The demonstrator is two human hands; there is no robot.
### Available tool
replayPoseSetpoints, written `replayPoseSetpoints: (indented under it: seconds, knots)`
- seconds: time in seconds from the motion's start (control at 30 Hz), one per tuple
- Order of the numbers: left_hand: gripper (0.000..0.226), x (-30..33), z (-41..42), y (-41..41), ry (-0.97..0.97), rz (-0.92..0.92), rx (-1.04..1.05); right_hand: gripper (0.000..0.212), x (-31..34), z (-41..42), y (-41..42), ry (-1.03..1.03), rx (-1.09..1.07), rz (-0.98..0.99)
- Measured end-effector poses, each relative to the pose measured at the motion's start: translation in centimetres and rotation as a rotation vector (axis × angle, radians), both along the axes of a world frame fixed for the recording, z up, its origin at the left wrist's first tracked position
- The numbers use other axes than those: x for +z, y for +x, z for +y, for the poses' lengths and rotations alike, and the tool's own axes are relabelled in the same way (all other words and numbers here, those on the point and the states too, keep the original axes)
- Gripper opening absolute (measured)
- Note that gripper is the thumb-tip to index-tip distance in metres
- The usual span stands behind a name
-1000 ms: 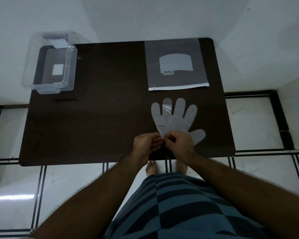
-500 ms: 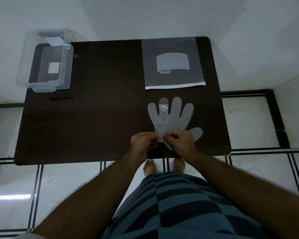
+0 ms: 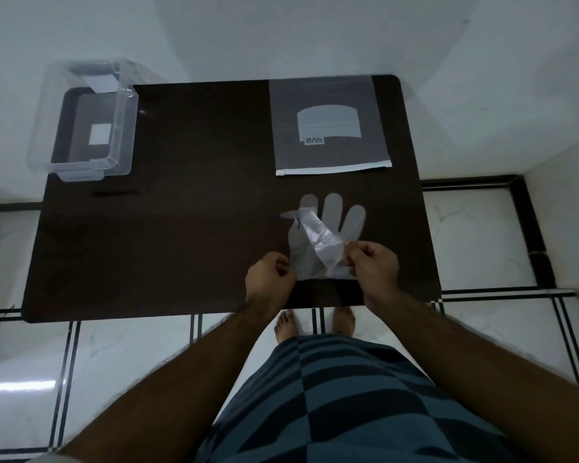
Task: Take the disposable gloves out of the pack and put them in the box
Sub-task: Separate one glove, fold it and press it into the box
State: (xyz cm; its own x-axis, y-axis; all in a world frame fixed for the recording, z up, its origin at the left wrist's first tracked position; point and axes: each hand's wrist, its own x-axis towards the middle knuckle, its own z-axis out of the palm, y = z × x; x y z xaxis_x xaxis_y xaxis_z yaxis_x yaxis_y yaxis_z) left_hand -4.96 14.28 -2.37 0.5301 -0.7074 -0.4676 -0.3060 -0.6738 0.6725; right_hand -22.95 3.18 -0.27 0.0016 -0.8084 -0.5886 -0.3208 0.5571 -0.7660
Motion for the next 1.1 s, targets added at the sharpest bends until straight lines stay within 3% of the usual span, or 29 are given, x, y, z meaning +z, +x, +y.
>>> replayPoseSetpoints:
  seconds: [0.1,0.23,0.4,0.53,0.8,1.1]
  knots:
    - [0.040,0.5,0.0,-0.5,-0.142,-0.152,-0.041,0.010,-0.1,0.0,-0.4,-0.004,0.056,-0.004]
    - [0.022,1.4,-1.3,-0.5,-0.360,-0.450,-0.426,0.009,0.1,-0.2,-0.5,0.004,0.119,-0.008]
    - [0.020,1.6,-3.8,-1.1,-0.146,-0.437,-0.833,0.008,0.4,-0.3,-0.7,-0.038,0.162,0.003]
    - [0.035,0.5,-3.5,-1.2,-0.069,-0.464,-0.939,0.006,0.6,-1.1,-1.2,-0.053,0.123,0.011]
    - [0.043,0.5,-5.0,-0.8,-0.116,-0.518,-1.096,0.005,1.4,-2.2,-2.7,-0.087,0.114,0.023]
    - [0.036,0.1,-6.7,-0.9,-0.053,-0.553,-1.235,0.013,2.7,-5.2,-5.0,-0.155,0.047,0.022]
